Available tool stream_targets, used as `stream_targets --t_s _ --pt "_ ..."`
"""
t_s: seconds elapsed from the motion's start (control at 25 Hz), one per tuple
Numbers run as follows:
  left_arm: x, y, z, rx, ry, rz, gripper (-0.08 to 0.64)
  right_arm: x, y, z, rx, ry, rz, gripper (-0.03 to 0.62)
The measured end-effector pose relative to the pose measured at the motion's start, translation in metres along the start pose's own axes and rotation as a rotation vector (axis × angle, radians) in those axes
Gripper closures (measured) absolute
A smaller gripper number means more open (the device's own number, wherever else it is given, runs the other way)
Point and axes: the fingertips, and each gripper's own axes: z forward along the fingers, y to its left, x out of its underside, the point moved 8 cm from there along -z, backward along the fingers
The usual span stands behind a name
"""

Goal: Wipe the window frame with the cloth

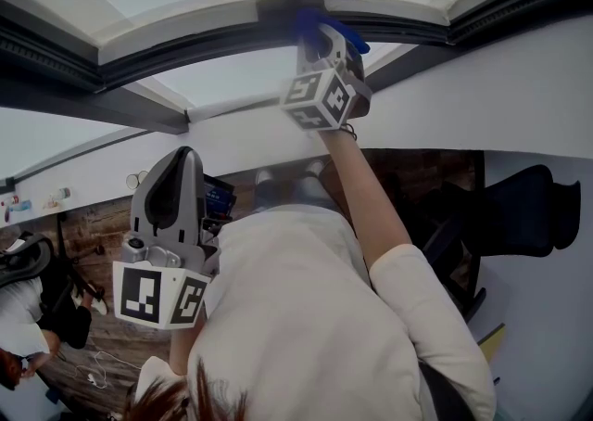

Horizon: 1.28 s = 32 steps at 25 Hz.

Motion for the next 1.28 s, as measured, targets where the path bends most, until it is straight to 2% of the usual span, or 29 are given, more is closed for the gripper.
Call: stream_targets --t_s 1.28 --pt "0.001 0.017 -0.012 -0.059 -0.020 -0.024 0.551 -0.020 0.021 0.001 -0.026 -0.024 -0.049 0.525"
